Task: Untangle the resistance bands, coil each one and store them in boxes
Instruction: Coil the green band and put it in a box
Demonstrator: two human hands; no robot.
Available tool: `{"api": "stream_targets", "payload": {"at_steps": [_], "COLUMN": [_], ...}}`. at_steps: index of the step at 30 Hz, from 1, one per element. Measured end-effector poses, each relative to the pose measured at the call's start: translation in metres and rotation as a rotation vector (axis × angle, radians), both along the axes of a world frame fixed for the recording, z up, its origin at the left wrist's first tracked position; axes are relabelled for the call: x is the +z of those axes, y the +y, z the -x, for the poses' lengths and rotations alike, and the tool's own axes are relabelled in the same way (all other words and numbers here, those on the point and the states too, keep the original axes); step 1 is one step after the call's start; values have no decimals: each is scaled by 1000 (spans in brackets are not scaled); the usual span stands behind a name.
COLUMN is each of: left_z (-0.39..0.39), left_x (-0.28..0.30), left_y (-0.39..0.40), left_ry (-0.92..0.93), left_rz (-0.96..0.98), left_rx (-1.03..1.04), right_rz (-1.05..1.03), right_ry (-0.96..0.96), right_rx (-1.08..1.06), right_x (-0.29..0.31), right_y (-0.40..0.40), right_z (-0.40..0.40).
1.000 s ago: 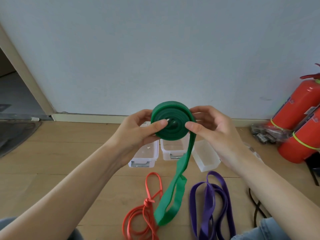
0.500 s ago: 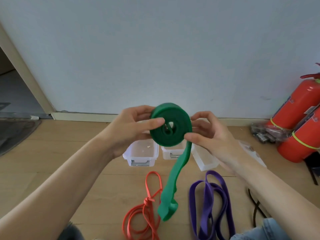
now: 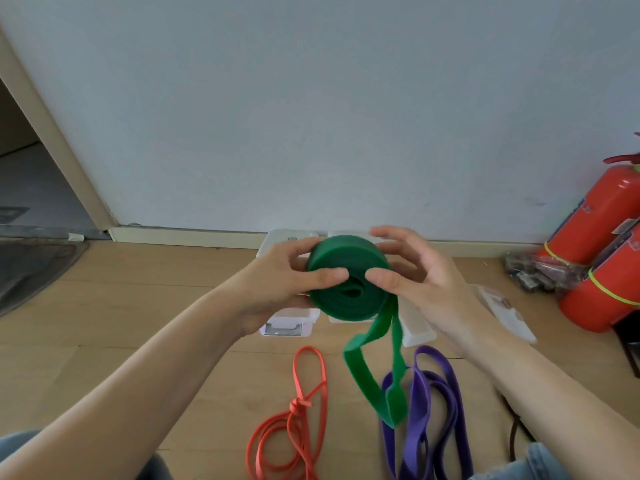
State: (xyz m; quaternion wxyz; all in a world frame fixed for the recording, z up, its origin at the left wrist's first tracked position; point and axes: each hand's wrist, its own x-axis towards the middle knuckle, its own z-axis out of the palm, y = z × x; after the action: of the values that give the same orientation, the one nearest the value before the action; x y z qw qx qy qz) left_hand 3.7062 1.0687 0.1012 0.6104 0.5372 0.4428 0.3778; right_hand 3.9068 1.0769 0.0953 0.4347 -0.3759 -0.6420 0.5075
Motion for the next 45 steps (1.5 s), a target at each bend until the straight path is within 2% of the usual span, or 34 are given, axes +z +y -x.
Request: {"api": "stream_targets", "payload": {"at_steps": [3,5,10,13,15,18,20,24,26,28,31,32,37,40,45], "left_z": [0,-1,3,-2,0,10,10,-4,-7,-6,4,6,-8,-15,-16], "left_x": [-1,-1,1,-3,-1,8,11,5,1,0,5,7,8,3,6], "left_y": [3,3,4,0,0,6,7,2,-1,0,3,4,0,-1,3], "left_ry": [-181,-190,262,342,230,-131,-323,-488,-512,-440,-25,60,227,202,-66], "left_rz": [94,123,-86,-153,-145,-18,49,128,129,125,39,-10,-206,-263,-144], "left_rx": [46,25,-104,-107,-46,95,138,145,151,140,76,59,-8,124,263], "right_rz": [-27,-63,-185,-172,-89,6,33,53,48,29,-29,-70,-167,-106,-22], "right_ry": [-1,-42,-327,-339,-174,46,122,211,187,138,92,50,-166,-80,1], "right_rx": [-89,-119,37,46,6,-29,-31,-3,-26,-59,-61,-45,70,9,-67], "right_x": [-2,0,5,0,-2,-3,-4,-8,-10,-8,1,5,7,2,-6], "right_y": [1,4,6,3,2,4,3,0,-2,-2,0,1,-2,1,5], "right_z": [0,-3,-9,-6,-6,-8,-5,6,8,5,-5,-8,-7,-3,1]}}
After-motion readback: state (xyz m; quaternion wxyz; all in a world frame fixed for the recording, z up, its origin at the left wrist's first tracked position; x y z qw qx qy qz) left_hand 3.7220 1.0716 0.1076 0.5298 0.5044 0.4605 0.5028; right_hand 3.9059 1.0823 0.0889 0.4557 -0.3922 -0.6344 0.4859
